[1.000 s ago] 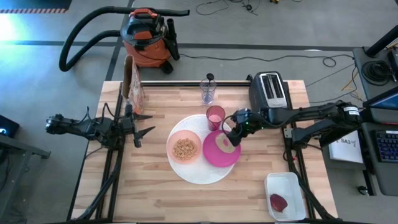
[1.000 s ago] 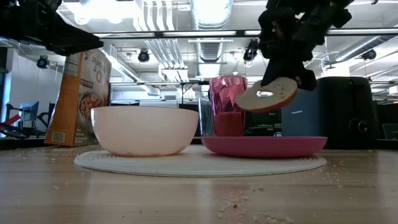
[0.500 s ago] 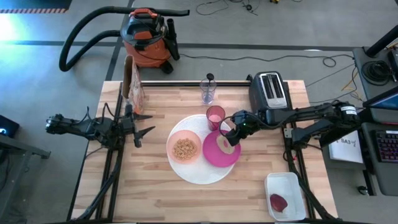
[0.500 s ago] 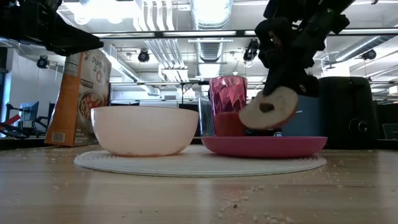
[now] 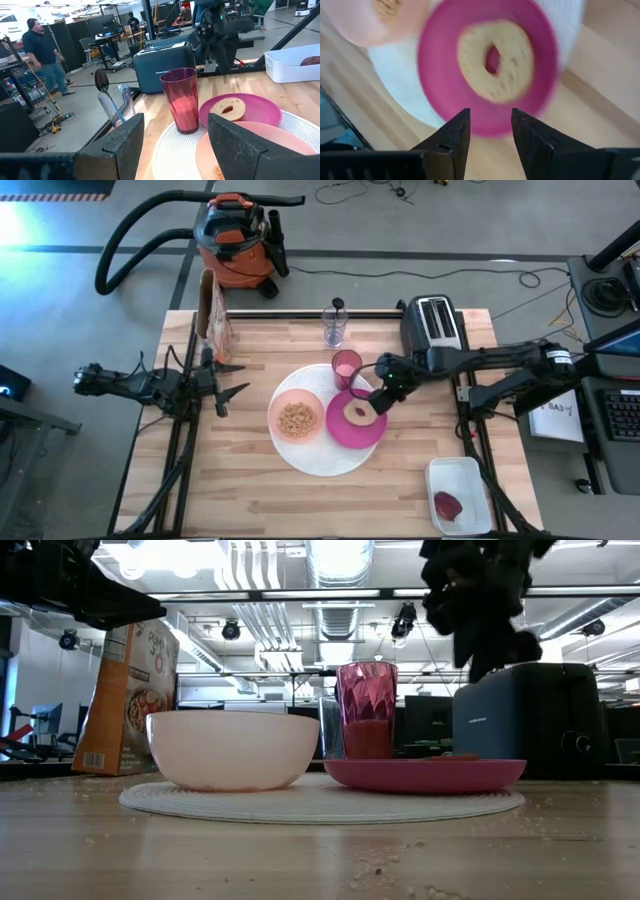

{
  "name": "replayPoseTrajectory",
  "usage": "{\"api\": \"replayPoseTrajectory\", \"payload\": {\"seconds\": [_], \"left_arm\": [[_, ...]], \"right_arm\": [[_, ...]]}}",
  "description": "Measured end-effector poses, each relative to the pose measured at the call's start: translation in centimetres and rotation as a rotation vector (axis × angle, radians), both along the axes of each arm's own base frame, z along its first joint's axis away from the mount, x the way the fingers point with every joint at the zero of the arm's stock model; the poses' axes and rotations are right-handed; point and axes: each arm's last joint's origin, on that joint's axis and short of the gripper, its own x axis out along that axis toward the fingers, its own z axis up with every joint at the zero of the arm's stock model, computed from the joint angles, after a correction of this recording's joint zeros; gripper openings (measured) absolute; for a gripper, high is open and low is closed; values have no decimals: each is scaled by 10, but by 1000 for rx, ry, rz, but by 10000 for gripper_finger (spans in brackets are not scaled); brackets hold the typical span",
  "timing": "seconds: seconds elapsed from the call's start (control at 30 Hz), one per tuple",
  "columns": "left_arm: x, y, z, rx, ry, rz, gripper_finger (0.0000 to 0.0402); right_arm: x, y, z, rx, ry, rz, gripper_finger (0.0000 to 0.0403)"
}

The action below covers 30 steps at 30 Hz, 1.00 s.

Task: Arrange a breakfast setting
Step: Put the red apple on the white table mat at the top right of the orange bowl

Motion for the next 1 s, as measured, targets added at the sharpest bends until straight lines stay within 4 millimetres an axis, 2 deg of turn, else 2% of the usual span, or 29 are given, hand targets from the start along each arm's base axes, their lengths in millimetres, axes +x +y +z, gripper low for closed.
{"api": "replayPoseTrajectory", "payload": {"seconds": [0.17,0.33,0.47,0.67,0.87,1.0], "left_arm": [[1,0,0,1,6,0,201],[3,-1,-2,4,22,-7,201],[3,-1,-2,4,25,-9,201],[3,-1,-2,2,23,-30,201],[3,-3,-2,-28,17,-81,201],[4,-4,-2,-32,21,-112,201]], "right_arm": [[-13,7,35,59,174,-85,128],[-20,34,54,120,258,-157,132],[-23,76,55,231,310,-184,145],[-41,133,50,306,458,-307,179],[-51,170,45,366,509,-383,217],[-54,190,33,361,577,-364,241]]}}
